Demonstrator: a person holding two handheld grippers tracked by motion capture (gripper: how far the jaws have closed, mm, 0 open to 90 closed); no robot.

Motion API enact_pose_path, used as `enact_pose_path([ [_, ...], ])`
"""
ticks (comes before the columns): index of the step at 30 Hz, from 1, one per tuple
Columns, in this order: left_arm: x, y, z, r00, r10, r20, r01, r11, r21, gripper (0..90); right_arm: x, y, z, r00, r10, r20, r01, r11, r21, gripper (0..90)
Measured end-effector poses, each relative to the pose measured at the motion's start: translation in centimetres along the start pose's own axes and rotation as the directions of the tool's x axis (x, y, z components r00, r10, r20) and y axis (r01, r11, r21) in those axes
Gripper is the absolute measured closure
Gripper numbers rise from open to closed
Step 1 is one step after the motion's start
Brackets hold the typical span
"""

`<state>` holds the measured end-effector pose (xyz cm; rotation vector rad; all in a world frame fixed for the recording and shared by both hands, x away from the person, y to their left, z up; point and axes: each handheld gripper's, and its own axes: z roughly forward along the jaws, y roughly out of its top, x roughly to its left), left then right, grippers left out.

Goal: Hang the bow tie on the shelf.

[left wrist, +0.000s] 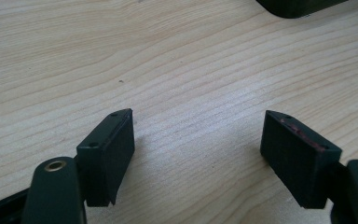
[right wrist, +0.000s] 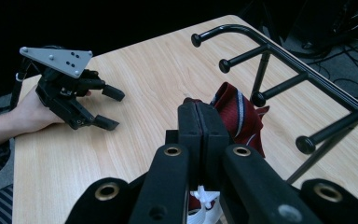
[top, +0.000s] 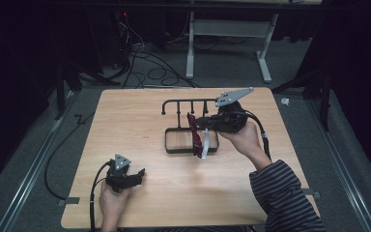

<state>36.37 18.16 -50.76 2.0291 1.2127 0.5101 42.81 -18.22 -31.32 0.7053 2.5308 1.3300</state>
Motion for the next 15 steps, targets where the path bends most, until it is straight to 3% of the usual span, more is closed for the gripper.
enact_pose_path([
  [15,0.1,0.0,0.0,0.9999,-0.010,0.006,0.010,0.9999,-0.006,26.7,-1.2,1.2,1.6,0.9999,0.011,-0.005,-0.011,1.000,0.028,90.0],
])
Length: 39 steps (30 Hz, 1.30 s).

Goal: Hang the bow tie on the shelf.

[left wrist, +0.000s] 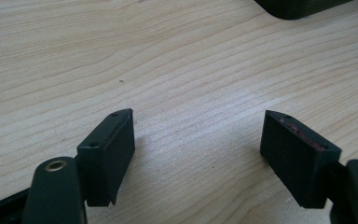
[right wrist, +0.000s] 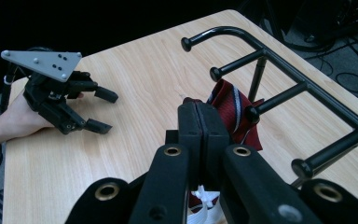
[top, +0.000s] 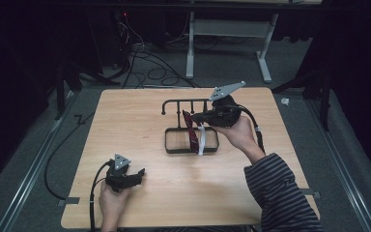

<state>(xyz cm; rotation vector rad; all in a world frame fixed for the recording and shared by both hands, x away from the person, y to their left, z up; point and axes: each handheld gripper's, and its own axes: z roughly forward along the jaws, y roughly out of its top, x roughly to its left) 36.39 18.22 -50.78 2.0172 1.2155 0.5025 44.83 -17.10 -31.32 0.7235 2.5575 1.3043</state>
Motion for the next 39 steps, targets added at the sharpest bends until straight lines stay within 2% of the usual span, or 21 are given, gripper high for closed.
enact_pose_path([
  [15,0.0,0.0,0.0,1.0000,0.000,0.000,0.000,1.0000,-0.002,26.6,-1.5,1.3,0.5,0.9996,0.015,0.023,-0.016,0.999,0.027,90.0],
  [23,0.0,0.0,0.0,1.0000,0.000,-0.001,0.000,1.0000,0.000,26.6,-2.6,1.4,0.9,0.9979,0.042,0.049,-0.045,0.998,0.048,90.0],
  [35,0.0,0.0,0.0,1.0000,-0.001,0.000,0.001,1.0000,-0.001,26.7,-2.5,2.1,1.3,0.9991,0.022,0.035,-0.024,0.998,0.050,90.0],
  [39,0.0,0.0,0.0,1.0000,-0.001,0.000,0.001,1.0000,-0.002,26.6,-2.6,2.1,1.4,0.9986,0.036,0.038,-0.038,0.998,0.054,90.0],
])
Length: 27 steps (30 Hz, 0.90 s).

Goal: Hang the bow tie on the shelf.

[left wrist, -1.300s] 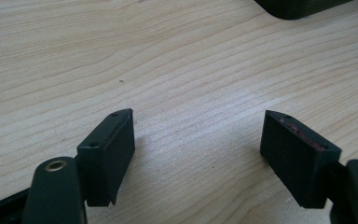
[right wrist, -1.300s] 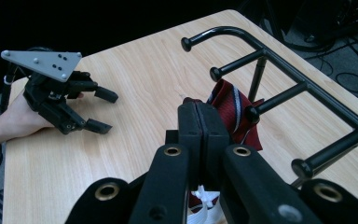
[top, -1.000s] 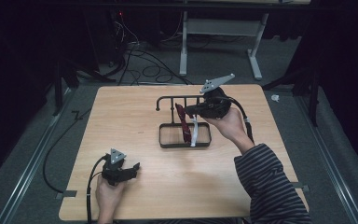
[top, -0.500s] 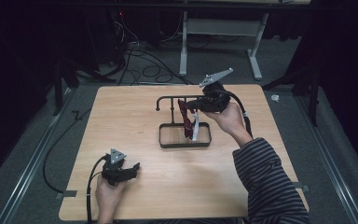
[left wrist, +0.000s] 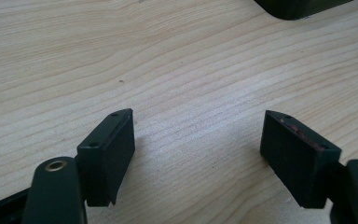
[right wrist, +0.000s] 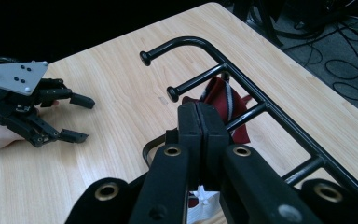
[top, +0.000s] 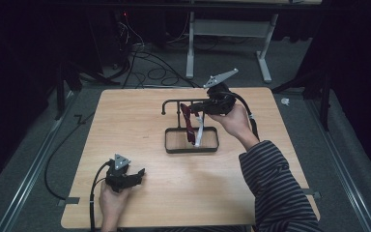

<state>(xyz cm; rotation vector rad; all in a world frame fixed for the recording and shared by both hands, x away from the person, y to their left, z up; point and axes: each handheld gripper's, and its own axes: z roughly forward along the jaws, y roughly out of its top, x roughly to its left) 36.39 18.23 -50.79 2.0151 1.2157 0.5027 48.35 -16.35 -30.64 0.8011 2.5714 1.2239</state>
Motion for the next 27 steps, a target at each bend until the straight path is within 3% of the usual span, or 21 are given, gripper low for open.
enact_pose_path([
  [8,0.0,0.0,0.0,1.0000,0.001,-0.001,-0.001,1.0000,0.001,26.6,-0.9,-0.1,0.2,0.9996,0.014,0.025,-0.015,1.000,0.013,90.0],
  [27,0.0,0.0,0.0,1.0000,0.001,0.000,-0.001,1.0000,0.002,26.6,-1.1,-0.5,0.2,0.9972,-0.008,0.074,0.003,0.997,0.072,90.0],
])
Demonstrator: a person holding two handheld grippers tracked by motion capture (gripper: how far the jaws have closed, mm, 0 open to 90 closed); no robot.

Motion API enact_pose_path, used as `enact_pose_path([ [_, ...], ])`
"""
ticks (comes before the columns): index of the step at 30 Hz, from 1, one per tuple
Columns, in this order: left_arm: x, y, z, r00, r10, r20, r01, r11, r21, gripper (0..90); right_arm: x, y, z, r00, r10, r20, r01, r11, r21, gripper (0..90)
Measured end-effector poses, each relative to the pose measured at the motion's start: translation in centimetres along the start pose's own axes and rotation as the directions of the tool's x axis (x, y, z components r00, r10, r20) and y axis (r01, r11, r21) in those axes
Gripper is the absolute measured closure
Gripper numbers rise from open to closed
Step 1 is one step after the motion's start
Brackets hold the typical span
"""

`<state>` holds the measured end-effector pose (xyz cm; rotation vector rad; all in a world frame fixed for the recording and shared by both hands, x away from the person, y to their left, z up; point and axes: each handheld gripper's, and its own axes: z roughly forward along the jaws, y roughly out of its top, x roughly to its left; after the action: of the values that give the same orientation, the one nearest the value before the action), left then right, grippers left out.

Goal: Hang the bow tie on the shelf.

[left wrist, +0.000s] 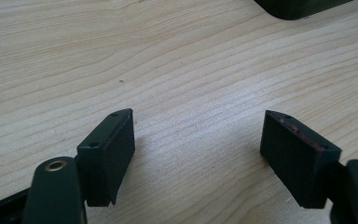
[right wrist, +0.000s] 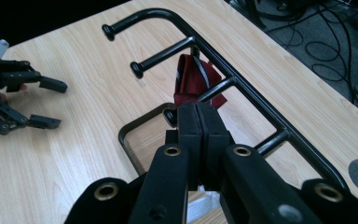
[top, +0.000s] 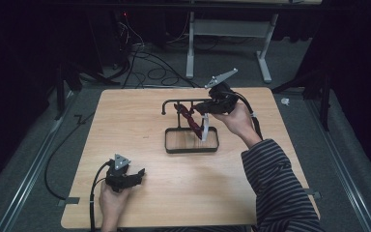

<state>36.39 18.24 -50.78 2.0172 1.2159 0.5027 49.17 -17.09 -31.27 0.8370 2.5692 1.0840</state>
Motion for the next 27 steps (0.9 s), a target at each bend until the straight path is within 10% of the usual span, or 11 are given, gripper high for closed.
enact_pose_path([
  [27,0.0,0.0,0.0,1.0000,0.002,0.000,-0.002,1.0000,0.001,26.6,0.3,0.3,1.4,0.9997,0.006,0.025,-0.006,1.000,0.009,89.1],
])
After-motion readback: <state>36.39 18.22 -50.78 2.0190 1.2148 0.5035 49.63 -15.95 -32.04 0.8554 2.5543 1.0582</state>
